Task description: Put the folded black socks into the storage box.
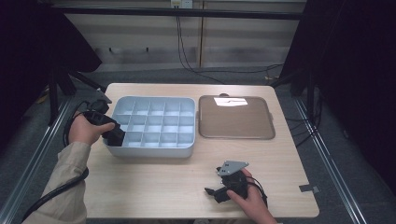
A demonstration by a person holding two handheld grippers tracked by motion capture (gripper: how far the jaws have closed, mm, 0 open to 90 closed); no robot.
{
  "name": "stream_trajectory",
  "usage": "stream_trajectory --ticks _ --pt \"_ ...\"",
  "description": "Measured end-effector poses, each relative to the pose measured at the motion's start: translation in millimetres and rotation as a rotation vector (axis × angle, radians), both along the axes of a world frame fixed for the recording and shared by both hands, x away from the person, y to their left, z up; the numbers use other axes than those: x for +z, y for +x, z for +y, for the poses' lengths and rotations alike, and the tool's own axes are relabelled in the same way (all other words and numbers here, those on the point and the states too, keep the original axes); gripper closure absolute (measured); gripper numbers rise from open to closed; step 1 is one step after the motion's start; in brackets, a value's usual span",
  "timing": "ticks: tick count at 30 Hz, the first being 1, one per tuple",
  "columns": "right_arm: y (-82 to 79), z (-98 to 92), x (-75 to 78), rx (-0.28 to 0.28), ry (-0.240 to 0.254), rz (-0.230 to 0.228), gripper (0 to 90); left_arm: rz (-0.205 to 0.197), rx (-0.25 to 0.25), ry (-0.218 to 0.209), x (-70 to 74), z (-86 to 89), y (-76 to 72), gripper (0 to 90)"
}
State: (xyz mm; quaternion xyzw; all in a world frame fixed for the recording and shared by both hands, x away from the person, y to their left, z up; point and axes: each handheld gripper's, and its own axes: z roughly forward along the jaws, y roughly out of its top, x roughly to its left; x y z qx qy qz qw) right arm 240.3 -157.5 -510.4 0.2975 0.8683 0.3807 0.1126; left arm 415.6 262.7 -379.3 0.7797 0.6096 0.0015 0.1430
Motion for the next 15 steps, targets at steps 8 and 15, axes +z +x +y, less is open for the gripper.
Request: stream_trajectory --ticks 8,15 --pt "0.0 0.0 0.0 0.001 0.000 0.000 12.9 -0.015 -0.016 -0.007 5.3 -2.7 -3.3 31.6" --pt "0.0 0.0 0.0 0.001 0.000 0.000 12.9 -0.031 -0.030 -0.018 7.9 -6.5 -7.9 29.2"
